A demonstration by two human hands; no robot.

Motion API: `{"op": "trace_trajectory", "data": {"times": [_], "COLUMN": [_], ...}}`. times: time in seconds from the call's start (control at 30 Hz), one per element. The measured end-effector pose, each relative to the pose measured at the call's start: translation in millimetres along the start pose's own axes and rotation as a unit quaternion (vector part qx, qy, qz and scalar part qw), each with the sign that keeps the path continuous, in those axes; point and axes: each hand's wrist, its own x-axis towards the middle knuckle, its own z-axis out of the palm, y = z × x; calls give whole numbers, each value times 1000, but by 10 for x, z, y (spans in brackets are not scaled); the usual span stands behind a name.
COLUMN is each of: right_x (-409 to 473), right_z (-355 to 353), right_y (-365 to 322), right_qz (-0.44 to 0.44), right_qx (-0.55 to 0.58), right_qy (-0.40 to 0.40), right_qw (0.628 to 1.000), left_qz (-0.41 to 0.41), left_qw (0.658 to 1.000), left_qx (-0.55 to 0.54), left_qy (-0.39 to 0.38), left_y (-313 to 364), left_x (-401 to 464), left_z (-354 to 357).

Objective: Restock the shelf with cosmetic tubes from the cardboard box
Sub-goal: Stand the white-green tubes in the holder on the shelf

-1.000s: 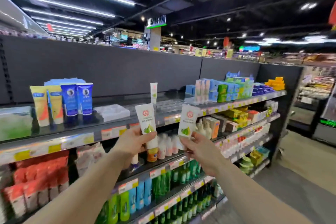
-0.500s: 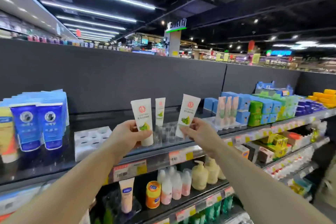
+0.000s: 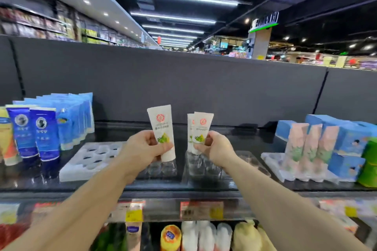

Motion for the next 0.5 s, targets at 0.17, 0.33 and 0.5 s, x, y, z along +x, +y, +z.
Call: {"op": "trace_trajectory", "data": {"times": [0.17, 0.33, 0.5], "right_x": [48, 122, 154], "right_z": [78, 96, 62], "right_y": [31, 63, 39], "right_qz": [-22, -23, -12], "right_qx": [-7, -41, -75], "right_qy": [-34, -22, -47], "right_qw": [999, 999, 996], "left_qz": [-11, 5, 0], "left_qw": [1000, 1000, 999], "left_qx": [-19, 17, 32], "left_qy": [20, 18, 20], "left_y": [-28, -26, -12], "left_x": [14, 3, 45], "left_z": [87, 145, 204]}}
